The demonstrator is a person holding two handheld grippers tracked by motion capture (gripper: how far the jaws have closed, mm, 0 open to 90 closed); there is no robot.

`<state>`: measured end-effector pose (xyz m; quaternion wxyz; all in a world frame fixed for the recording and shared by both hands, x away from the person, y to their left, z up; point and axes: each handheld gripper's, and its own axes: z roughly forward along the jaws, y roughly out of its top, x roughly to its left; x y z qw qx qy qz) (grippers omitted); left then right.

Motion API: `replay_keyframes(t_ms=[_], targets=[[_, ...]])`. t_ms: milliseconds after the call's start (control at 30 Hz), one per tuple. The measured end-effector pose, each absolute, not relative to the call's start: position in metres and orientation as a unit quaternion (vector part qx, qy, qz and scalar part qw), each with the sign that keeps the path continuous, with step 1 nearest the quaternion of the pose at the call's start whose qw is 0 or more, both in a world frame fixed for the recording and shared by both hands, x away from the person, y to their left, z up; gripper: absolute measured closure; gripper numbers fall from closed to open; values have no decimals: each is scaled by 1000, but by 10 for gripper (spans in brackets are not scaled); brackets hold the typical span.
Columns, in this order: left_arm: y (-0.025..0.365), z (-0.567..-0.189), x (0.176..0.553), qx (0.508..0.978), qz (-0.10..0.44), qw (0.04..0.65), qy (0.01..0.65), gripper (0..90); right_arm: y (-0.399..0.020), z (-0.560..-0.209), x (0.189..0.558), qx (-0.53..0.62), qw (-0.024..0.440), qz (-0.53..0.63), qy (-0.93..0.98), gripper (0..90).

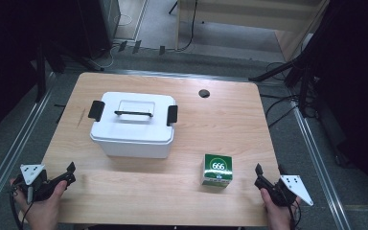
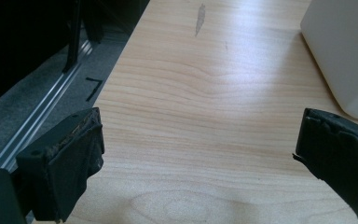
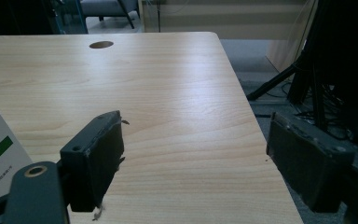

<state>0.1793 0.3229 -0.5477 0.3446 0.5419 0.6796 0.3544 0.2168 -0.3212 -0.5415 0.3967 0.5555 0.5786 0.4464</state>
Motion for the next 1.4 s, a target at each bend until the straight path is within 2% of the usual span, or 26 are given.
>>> replay_keyframes(t_ms=[133,200,300,333,500,667,733,767,867,933,1000,1033,1267,1300,1333,1367,1400], targets=[[321,-547,180,546,357,339,678,17,-323,-540,216,559,397,452,571,213],[321,-546,180,546,360,336,678,60,-325,-538,216,562,391,453,571,222],[320,-544,182,541,356,340,682,77,-323,-535,214,558,383,458,577,243],[318,-543,183,541,360,339,680,146,-320,-530,212,554,379,461,581,263],[309,-539,186,554,360,346,666,164,-311,-519,213,558,375,455,584,309],[306,-537,188,557,359,351,661,242,-300,-515,212,545,376,449,600,342],[305,-536,189,559,358,355,659,295,-295,-514,211,539,377,445,608,369],[303,-534,191,556,360,355,660,351,-289,-512,210,533,377,444,614,397],[301,-530,193,554,361,356,660,386,-285,-508,209,529,370,449,618,423],[299,-526,196,555,359,360,658,442,-277,-501,209,526,367,450,622,494],[296,-523,199,559,358,364,653,467,-275,-499,209,524,364,451,624,515],[294,-522,202,564,355,366,650,530,-269,-493,209,514,360,457,630,563],[286,-516,215,574,338,383,640,686,-242,-482,210,474,353,474,653,640],[286,-515,217,574,337,388,638,686,-238,-480,212,469,348,478,656,659],[284,-512,223,572,333,397,636,739,-228,-478,214,459,343,481,664,712],[284,-512,223,572,333,397,636,762,-228,-478,214,459,343,481,664,712],[283,-510,228,573,328,404,633,793,-222,-477,217,456,339,482,667,761]])
